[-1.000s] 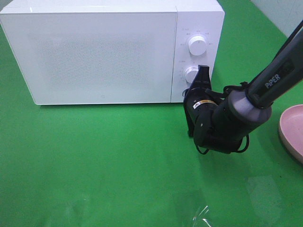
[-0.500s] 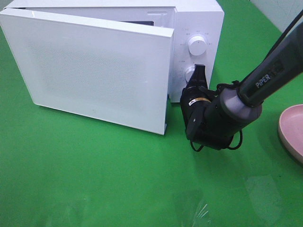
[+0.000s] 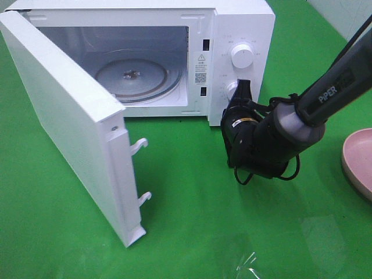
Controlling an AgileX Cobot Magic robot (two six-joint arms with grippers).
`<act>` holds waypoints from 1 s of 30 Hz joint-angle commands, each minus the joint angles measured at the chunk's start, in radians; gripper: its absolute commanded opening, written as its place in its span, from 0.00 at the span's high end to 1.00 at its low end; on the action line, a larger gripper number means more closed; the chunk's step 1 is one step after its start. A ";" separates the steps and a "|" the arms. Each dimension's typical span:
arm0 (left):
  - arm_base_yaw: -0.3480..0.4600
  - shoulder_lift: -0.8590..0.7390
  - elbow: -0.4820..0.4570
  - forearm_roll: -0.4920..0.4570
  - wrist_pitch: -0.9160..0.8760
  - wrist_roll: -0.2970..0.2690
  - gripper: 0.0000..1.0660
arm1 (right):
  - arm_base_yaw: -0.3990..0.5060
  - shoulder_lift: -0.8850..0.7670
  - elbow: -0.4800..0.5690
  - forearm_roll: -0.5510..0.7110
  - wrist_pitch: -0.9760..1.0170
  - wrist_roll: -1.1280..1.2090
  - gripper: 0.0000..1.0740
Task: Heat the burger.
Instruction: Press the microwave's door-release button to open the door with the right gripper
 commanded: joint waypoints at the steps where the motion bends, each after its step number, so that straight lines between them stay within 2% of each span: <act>1: -0.002 -0.006 0.002 -0.001 0.002 -0.004 0.06 | -0.052 -0.006 -0.075 -0.067 -0.080 -0.012 1.00; 8: -0.002 -0.006 0.002 -0.001 0.002 -0.004 0.06 | -0.044 -0.037 -0.068 -0.056 -0.041 -0.040 1.00; 14: -0.002 -0.006 0.002 -0.001 0.002 -0.004 0.06 | -0.036 -0.099 0.027 -0.037 0.016 -0.064 1.00; 17: -0.002 -0.006 0.002 -0.001 0.002 -0.004 0.06 | -0.036 -0.108 0.041 -0.037 0.026 -0.064 1.00; 21: -0.002 -0.006 0.002 -0.001 0.002 -0.004 0.06 | -0.031 -0.154 0.120 -0.072 0.118 -0.083 0.99; 25: -0.002 -0.006 0.002 -0.001 0.002 -0.004 0.06 | -0.030 -0.178 0.153 -0.079 0.158 -0.093 0.99; 30: -0.002 -0.006 0.002 -0.001 0.002 -0.004 0.06 | -0.030 -0.232 0.197 -0.167 0.222 -0.131 0.98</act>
